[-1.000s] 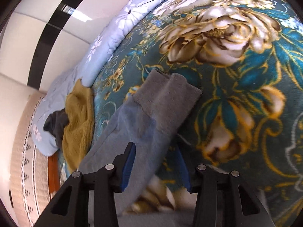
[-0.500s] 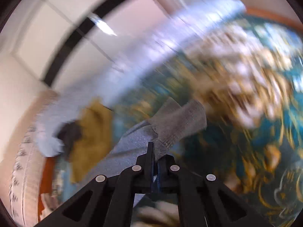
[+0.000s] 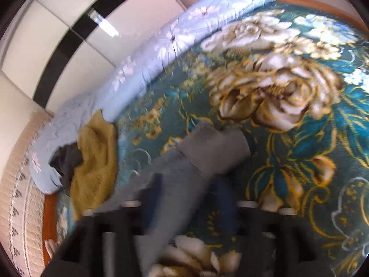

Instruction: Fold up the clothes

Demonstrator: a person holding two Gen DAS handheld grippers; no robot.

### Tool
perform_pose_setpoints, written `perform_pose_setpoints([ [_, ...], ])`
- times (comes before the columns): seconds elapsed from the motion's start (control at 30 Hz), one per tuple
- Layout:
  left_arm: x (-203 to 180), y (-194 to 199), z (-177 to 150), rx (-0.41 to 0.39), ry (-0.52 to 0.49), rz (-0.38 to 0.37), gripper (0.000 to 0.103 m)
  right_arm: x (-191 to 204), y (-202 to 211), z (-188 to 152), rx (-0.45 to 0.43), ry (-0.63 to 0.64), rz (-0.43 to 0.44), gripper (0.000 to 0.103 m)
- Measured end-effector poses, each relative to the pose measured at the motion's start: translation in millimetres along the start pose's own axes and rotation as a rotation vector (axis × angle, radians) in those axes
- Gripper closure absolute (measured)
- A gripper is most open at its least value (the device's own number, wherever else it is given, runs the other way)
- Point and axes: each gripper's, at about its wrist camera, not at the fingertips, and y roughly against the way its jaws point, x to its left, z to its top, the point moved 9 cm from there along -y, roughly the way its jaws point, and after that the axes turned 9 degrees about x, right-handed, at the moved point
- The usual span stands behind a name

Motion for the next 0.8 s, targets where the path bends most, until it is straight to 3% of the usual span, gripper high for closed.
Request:
perform_pose_setpoints([
  [0.17, -0.8, 4.1, 0.4, 0.019, 0.002, -0.028, 0.085, 20.3, 35.6, -7.0, -0.025, 0.048, 0.037, 0.04],
  [0.37, 1.5, 4.3, 0.1, 0.036, 0.022, -0.058, 0.085, 54.0, 91.2, -25.0, -0.032, 0.165, 0.068, 0.037],
  [0.5, 1.6, 6.0, -1.7, 0.041, 0.018, -0.054, 0.084, 66.1, 105.5, -53.9, 0.058, 0.211, 0.127, 0.034],
  [0.63, 3.0, 8.8, -2.7, 0.042, 0.024, -0.059, 0.084, 47.9, 102.9, -76.9, 0.119, 0.213, 0.093, 0.034],
  [0.8, 4.0, 9.4, -3.0, 0.045, 0.019, -0.054, 0.084, -20.1, 103.3, -87.2, 0.153, 0.053, 0.026, 0.034],
])
